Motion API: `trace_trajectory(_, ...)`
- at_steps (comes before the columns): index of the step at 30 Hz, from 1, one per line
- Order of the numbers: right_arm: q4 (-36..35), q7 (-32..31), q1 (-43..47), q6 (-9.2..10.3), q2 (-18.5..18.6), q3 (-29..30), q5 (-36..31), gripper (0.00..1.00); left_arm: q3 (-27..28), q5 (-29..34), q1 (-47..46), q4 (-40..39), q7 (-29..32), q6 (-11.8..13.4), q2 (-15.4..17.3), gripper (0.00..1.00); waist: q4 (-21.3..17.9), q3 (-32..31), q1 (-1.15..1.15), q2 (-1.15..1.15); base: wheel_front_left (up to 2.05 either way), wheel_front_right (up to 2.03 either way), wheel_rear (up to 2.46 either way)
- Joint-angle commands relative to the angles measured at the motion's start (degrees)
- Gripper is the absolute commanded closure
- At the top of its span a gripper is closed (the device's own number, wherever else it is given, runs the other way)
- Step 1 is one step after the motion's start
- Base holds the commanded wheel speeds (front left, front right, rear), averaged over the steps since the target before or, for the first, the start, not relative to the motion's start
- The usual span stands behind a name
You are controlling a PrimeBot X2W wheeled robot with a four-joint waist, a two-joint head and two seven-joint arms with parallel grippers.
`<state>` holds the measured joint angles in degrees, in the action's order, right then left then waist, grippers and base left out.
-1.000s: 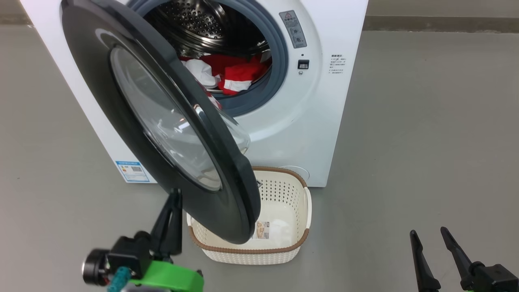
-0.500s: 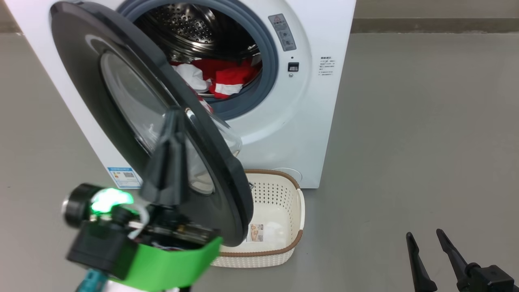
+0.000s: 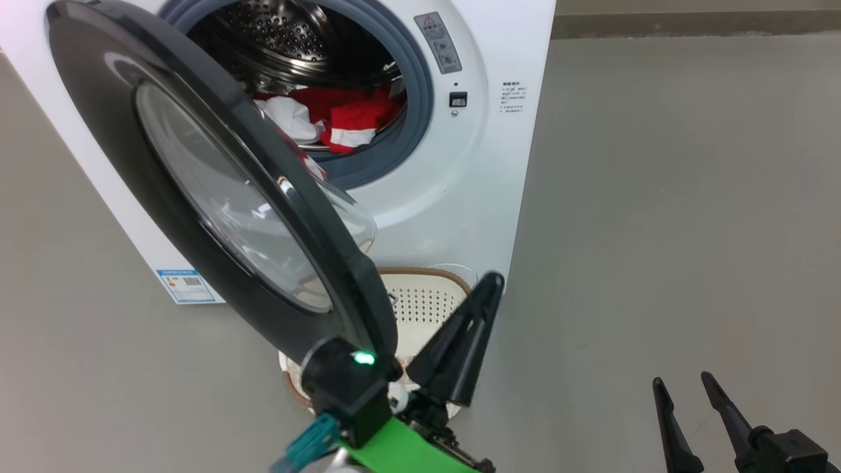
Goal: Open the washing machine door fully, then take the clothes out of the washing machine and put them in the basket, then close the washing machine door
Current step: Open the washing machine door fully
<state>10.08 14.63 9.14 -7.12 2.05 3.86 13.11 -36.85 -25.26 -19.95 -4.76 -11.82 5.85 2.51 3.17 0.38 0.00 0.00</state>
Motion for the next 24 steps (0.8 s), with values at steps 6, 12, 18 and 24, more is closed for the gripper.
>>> trace_trajectory(6,-1.2,0.4,-2.6,-0.36,0.8,-1.1,0.2,0.0,-0.6,-6.5,-1.7,6.7,3.1,2.2,0.4,1.0,0.1,1.2,0.0,0.0,0.0,0.0,0.0)
trace_trajectory(12,-1.0,0.4,-3.3,-0.36,0.8,-1.2,0.5,0.0,0.1,-9.6,-3.3,14.7,2.6,5.1,0.4,1.0,0.1,2.0,0.0,0.0,0.0,0.0,0.0)
trace_trajectory(18,-0.7,0.4,-3.8,-0.36,0.8,-1.3,0.7,0.0,1.1,-11.1,-5.9,21.7,-0.4,7.1,0.4,1.0,-0.2,1.9,0.0,0.0,0.0,0.0,0.0)
trace_trajectory(24,-0.5,0.4,-3.8,-0.36,0.8,-1.3,0.9,0.0,1.2,-12.5,-7.2,24.5,-1.9,7.5,0.4,1.0,-0.4,1.7,0.0,0.0,0.0,0.0,0.0)
